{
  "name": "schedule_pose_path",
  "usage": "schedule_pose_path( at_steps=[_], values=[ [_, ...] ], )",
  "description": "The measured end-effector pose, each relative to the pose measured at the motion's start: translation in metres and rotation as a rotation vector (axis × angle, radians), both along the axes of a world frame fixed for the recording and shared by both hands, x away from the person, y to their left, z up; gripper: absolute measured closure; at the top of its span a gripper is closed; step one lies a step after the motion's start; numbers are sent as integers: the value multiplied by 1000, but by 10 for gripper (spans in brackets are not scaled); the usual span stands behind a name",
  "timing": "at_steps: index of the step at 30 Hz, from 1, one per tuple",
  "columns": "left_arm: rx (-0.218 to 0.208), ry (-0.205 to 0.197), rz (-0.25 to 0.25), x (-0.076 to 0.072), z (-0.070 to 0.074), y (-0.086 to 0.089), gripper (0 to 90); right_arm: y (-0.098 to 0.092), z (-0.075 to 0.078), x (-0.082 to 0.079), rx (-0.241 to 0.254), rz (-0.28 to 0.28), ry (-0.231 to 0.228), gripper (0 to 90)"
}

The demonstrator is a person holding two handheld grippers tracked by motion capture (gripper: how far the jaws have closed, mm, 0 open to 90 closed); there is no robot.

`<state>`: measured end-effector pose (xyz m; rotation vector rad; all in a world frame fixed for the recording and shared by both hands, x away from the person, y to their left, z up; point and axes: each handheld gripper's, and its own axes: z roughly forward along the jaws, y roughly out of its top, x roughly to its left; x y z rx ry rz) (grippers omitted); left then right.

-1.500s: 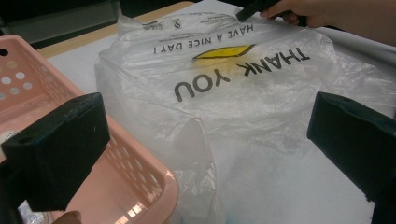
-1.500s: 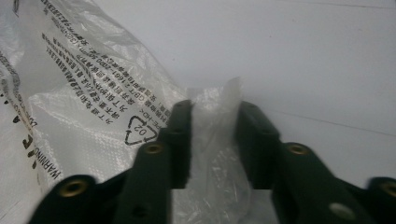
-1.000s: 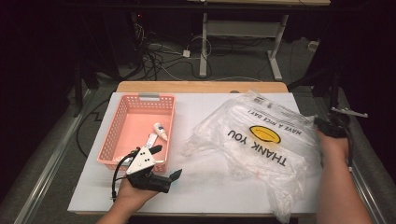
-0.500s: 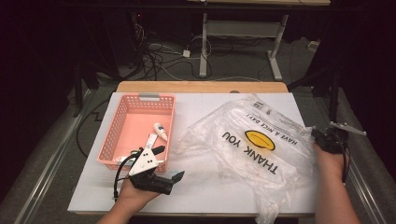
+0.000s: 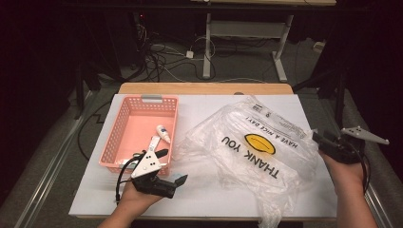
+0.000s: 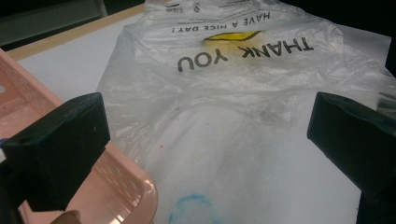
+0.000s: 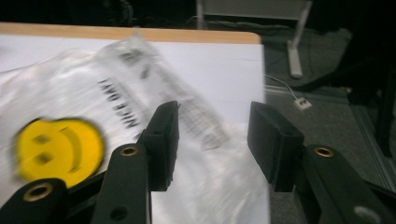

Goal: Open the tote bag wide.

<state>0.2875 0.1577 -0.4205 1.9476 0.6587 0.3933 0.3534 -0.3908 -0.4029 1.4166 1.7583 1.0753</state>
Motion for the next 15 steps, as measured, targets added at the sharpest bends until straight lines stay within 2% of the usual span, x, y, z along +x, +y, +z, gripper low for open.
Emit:
schedule_pose_path(
  at_steps=[1,2,3,7,10,11,12,14,15],
  values=[
    [-1,3,1,0,0,0,0,5,1,-9,7,21,-2,547],
    [-2,6,3,0,0,0,0,5,1,-9,7,21,-2,547],
    [-3,7,4,-1,0,0,0,14,0,-26,-3,67,-7,546],
    [-3,-1,5,-3,1,0,0,30,-11,-66,-9,135,20,527],
    [0,3,3,-3,0,0,0,40,-26,-99,-17,179,74,477],
    [1,4,1,-2,-1,0,0,40,-26,-99,-17,179,74,477],
    [9,7,-1,-1,-2,-1,0,42,-38,-117,18,182,119,439],
    [9,7,-2,-1,-2,-1,0,47,-50,-129,19,209,179,397],
    [10,7,-2,-1,-2,-2,0,49,-55,-135,29,209,193,396]
  ],
)
